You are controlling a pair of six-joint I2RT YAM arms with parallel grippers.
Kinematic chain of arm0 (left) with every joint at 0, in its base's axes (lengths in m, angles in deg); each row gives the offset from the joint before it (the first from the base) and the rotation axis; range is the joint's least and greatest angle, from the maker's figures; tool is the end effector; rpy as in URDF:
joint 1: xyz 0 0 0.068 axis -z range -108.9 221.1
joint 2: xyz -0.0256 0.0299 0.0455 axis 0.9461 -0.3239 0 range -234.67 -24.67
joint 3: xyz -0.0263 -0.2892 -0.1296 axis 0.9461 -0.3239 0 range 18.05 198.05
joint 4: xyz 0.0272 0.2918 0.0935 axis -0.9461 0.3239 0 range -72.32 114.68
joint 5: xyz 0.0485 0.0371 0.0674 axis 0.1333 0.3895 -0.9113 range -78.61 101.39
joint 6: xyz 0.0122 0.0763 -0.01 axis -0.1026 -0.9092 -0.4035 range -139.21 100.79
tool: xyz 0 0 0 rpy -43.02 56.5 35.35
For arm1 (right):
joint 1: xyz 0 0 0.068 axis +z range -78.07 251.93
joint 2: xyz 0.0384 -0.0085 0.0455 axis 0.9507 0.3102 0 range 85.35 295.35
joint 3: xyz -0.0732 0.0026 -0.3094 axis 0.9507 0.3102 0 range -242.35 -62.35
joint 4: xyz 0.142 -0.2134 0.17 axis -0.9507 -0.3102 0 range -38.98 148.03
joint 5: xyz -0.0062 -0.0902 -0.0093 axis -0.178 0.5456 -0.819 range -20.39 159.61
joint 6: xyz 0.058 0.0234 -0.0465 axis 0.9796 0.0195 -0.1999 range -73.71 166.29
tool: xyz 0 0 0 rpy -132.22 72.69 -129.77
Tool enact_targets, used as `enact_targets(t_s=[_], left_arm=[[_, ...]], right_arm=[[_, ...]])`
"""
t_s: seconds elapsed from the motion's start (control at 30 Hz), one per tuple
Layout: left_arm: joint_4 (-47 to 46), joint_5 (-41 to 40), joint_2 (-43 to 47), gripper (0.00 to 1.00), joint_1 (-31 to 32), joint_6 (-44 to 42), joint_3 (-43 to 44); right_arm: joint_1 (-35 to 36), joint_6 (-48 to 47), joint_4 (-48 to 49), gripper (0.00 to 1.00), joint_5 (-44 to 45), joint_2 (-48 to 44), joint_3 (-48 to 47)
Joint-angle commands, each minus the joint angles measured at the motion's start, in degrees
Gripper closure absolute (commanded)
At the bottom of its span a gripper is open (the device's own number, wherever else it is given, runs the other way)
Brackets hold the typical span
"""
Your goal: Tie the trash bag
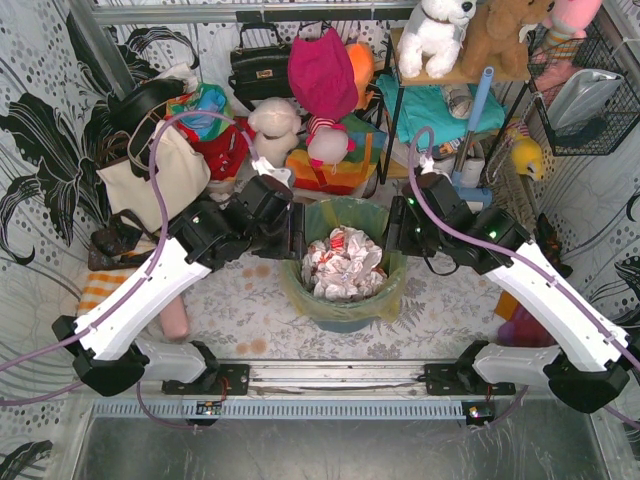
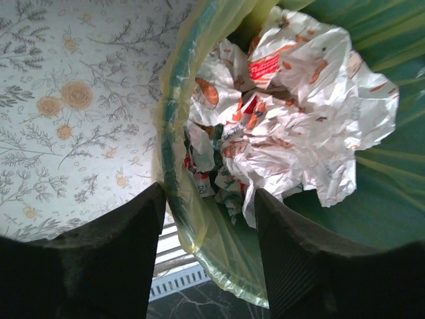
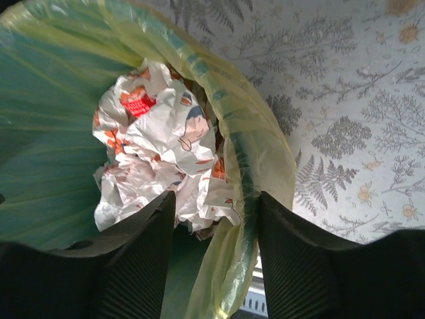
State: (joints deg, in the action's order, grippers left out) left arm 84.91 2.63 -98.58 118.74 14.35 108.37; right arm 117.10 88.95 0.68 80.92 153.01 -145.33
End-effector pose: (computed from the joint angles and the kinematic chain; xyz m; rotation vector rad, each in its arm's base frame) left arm 0.2010 -0.2053 0.4440 0.2381 2.4821 -0.4324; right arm 0.2016 0.1843 0.4429 0.0520 2.3524 0.5577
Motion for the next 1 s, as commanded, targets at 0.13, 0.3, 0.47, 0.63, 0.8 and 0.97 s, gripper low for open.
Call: enact_targets(t_s=[0.13, 0.3, 0.47, 0.63, 0.8, 0.97], left_arm=[[-4.74, -9.51, 3.63, 0.34, -1.34, 0.15, 6.57], [-9.32, -12.53, 10.61, 0.3, -6.81, 3.19, -0.93], [-13.61, -11.99, 17.31, 0.3, -10.74, 7.69, -12.64], [-19.28, -3.14, 22.68, 0.3, -15.17, 13.16, -26.47], [-25.39, 3.0, 26.84, 0.3, -18.05, 16.57, -38.77], [-34.99, 9.8, 28.92, 0.33, -18.75, 18.68, -49.76]], right_arm=[[0.54, -1.5, 6.77, 0.43, 9.9, -4.03, -5.63], [0.54, -3.57, 4.75, 0.38, 18.4, -4.91, -7.6], [-0.41, -5.04, 2.69, 0.33, 24.39, -5.81, -5.81], [-17.54, -6.71, 10.95, 0.35, -0.27, -7.85, 5.21], [-27.14, -7.47, 17.07, 0.37, -10.41, -8.62, 15.38], [-30.57, -7.97, 21.24, 0.38, -14.74, -10.72, 24.59]])
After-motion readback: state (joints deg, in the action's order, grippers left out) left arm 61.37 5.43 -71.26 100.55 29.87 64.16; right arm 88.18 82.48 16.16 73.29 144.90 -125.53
